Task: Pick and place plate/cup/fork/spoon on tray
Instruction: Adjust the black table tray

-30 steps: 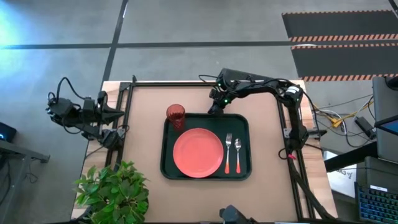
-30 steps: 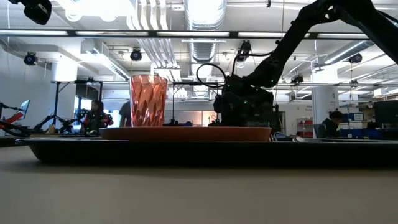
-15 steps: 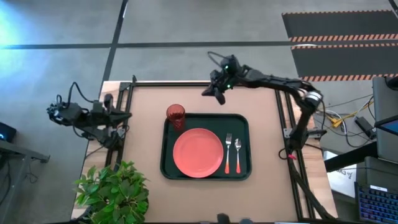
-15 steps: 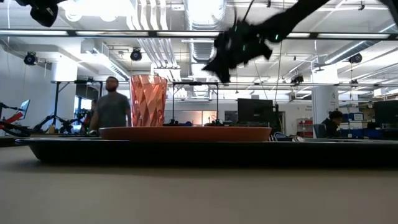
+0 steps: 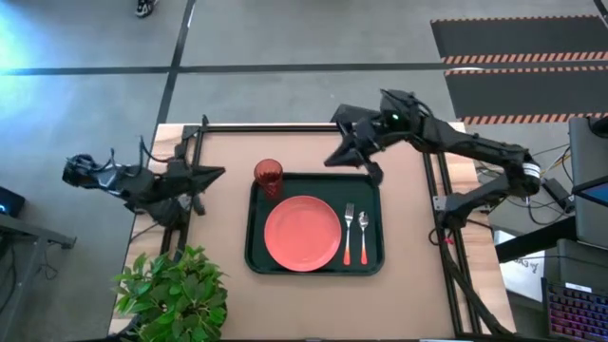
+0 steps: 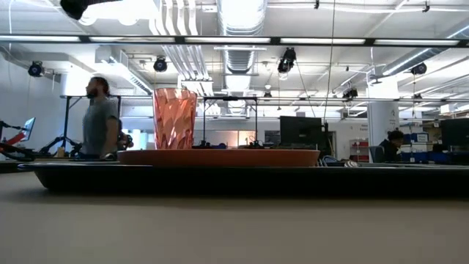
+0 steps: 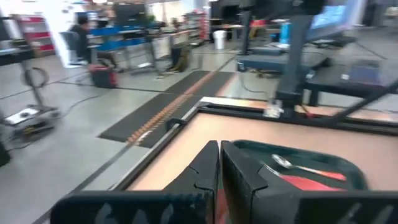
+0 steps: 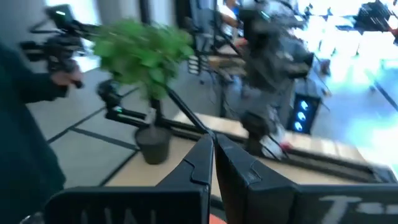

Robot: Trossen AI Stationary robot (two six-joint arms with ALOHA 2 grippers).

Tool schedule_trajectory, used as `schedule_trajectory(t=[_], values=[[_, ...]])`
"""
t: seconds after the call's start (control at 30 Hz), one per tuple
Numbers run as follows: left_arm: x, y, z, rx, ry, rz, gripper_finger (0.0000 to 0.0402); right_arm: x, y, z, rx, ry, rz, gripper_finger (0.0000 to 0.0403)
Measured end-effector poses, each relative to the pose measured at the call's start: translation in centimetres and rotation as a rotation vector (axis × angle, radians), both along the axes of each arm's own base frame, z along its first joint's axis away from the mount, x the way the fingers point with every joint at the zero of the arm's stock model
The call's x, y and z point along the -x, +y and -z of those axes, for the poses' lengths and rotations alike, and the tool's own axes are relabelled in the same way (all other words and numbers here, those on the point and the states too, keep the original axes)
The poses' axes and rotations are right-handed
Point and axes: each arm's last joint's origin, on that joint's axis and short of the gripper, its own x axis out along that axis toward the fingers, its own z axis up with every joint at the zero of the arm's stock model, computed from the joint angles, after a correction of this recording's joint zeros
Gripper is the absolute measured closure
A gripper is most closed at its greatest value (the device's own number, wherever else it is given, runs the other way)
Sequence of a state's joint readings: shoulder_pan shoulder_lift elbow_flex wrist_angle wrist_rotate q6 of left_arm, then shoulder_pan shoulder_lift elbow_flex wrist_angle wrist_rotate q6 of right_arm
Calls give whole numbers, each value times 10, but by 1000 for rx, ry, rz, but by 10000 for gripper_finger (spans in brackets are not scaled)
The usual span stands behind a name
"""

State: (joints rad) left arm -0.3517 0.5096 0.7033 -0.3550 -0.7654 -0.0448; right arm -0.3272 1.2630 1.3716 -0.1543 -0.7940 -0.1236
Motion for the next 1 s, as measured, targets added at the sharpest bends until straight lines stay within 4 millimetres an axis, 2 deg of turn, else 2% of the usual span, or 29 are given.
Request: schedule_trajectory(t=[0.13,0.27,0.43,0.5,0.6,0.73,0.83,1.0], values=[[-19,7,1,3,9,-79,402,7,27,-11,28,-47,-79,394],[-39,20,5,44,26,5,402,6,44,-12,30,-54,-134,394],[-59,51,6,74,32,103,402,-1,58,-7,22,-35,-186,394],[-61,65,1,63,47,106,402,-4,64,-5,20,-26,-206,394],[-55,87,-23,11,-3,32,402,-5,70,-4,17,-21,-226,394],[-48,118,-30,57,44,-6,402,-5,78,-4,11,-20,-252,394],[-51,141,-16,164,93,86,402,-5,81,-4,10,-20,-263,394],[-68,168,15,299,170,163,402,-5,85,-4,10,-21,-277,394]])
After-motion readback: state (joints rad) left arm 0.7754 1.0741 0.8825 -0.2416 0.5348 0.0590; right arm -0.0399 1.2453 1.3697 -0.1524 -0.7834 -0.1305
